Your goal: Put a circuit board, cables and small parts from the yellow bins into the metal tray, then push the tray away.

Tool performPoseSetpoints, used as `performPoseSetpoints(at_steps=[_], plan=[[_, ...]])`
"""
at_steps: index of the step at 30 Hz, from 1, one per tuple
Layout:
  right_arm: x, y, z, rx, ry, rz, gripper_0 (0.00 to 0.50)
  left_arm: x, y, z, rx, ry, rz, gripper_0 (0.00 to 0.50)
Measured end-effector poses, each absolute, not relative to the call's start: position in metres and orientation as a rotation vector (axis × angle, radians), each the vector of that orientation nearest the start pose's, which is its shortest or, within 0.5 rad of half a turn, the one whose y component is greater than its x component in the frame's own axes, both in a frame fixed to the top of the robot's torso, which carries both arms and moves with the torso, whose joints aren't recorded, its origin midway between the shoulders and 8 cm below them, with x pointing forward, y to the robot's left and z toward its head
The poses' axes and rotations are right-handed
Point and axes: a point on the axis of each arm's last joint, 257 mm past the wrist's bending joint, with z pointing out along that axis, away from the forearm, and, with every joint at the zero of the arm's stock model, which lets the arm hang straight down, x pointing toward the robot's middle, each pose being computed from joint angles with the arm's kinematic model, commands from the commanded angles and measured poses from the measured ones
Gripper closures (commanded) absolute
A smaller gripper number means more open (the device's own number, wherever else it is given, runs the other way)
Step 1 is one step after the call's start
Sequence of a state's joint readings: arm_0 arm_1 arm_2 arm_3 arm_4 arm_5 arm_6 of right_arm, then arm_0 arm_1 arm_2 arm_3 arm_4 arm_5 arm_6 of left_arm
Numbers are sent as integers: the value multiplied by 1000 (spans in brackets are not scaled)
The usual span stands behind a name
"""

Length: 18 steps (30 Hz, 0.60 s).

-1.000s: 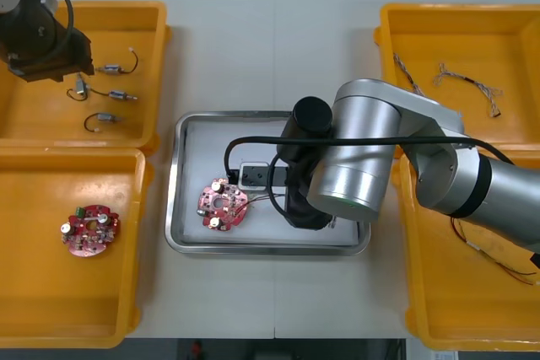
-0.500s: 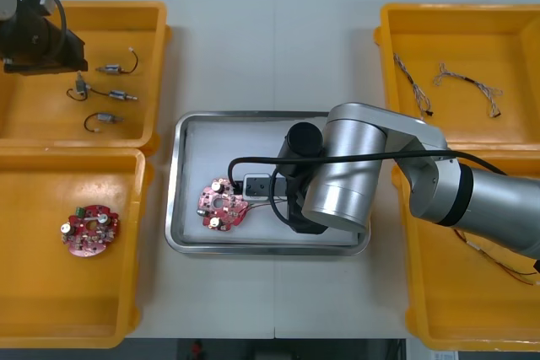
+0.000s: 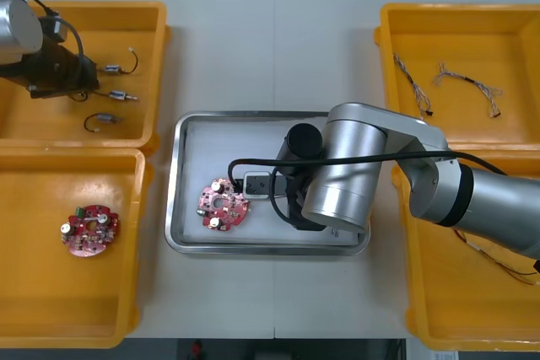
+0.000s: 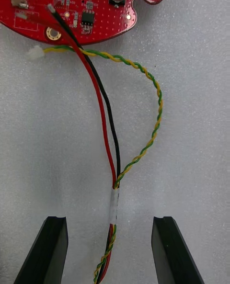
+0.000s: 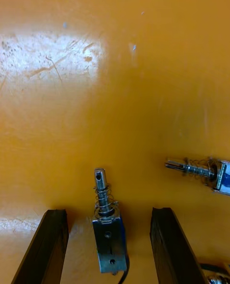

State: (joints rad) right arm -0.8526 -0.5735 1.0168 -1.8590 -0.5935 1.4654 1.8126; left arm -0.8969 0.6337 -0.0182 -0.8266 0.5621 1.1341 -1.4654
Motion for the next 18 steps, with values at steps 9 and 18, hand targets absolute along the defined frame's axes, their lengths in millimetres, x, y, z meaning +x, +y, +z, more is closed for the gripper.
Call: performPoseSetpoints(at_steps=[9, 18], plan=[[429, -44, -266, -1874, 1927, -363, 0, 645, 402, -195, -278, 2434, -9, 500], [427, -73, -211, -1815, 1976, -515, 0, 645, 401, -195, -274, 2436, -5, 500]])
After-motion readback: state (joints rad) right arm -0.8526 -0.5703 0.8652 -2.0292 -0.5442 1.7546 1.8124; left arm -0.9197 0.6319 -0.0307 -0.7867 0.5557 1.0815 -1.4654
